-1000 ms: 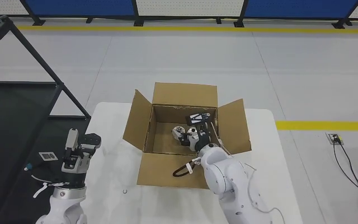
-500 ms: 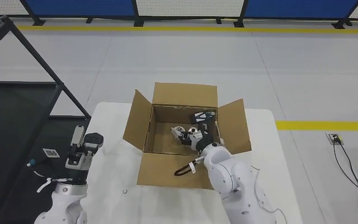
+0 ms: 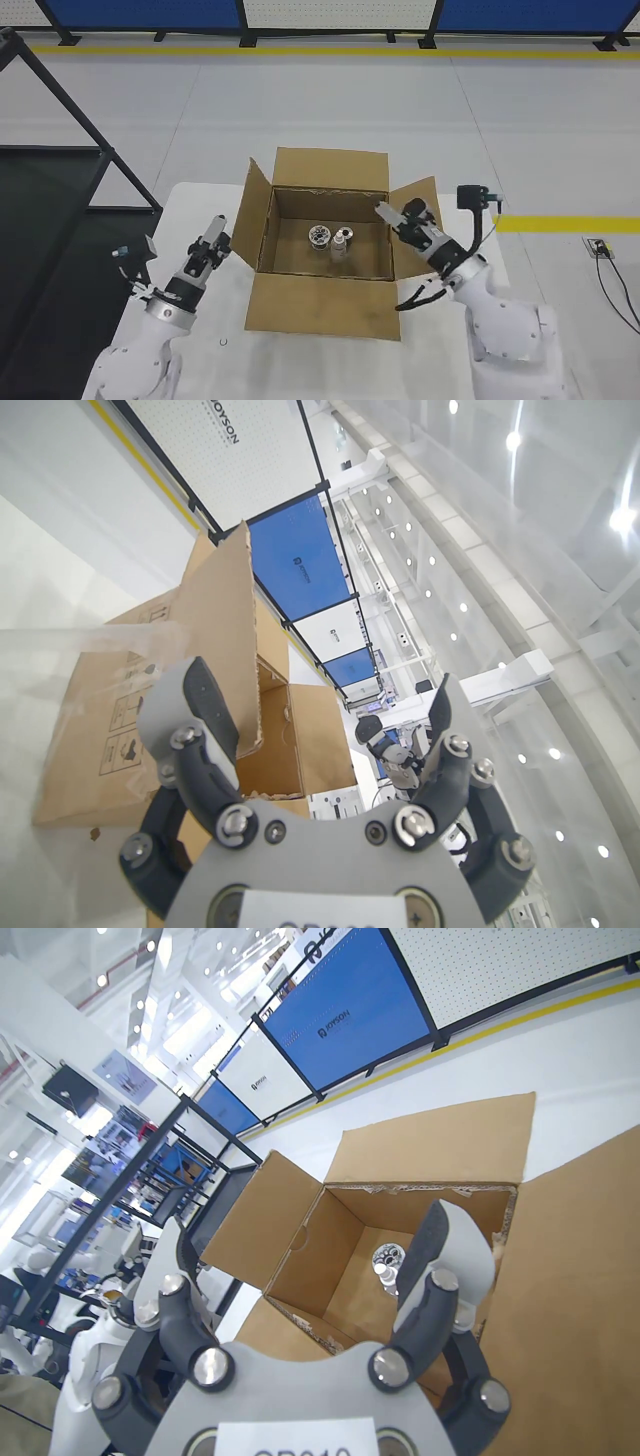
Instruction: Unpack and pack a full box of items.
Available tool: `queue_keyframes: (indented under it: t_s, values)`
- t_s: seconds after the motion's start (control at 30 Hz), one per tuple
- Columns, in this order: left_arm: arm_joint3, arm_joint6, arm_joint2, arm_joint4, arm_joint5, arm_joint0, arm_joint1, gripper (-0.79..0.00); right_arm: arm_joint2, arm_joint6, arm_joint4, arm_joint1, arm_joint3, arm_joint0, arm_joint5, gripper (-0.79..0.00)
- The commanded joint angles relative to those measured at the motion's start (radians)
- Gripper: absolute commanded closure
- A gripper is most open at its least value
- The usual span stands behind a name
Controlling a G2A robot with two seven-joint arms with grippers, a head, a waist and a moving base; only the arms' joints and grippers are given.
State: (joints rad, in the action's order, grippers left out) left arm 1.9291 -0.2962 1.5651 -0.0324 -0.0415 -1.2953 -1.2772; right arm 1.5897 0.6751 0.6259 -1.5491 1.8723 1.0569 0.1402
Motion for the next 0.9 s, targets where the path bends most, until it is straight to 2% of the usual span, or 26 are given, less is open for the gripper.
queue_keyframes:
  t_s: [0.0,0.2,0.53,0.73,0.87]
  values:
    - [-0.002,-0.016,-0.017,-0.006,0.007,0.009,0.000,-0.785,0.058,0.008,-0.061,0.007,0.000,0.008,-0.001,-0.785]
    - [-0.015,-0.049,-0.070,-0.043,0.020,0.036,0.001,-0.785,0.175,0.096,-0.162,0.032,-0.052,-0.012,-0.045,-0.785]
    - [-0.078,-0.105,-0.155,-0.071,0.055,0.104,-0.001,-0.785,0.221,0.227,-0.161,0.073,-0.239,-0.115,-0.097,-0.785]
    - [-0.119,-0.123,-0.188,-0.084,0.067,0.140,-0.002,-0.785,0.186,0.306,-0.175,0.093,-0.297,-0.152,-0.036,-0.785]
    - [-0.144,-0.127,-0.205,-0.092,0.071,0.160,-0.003,-0.785,0.160,0.366,-0.247,0.102,-0.326,-0.173,0.016,-0.785]
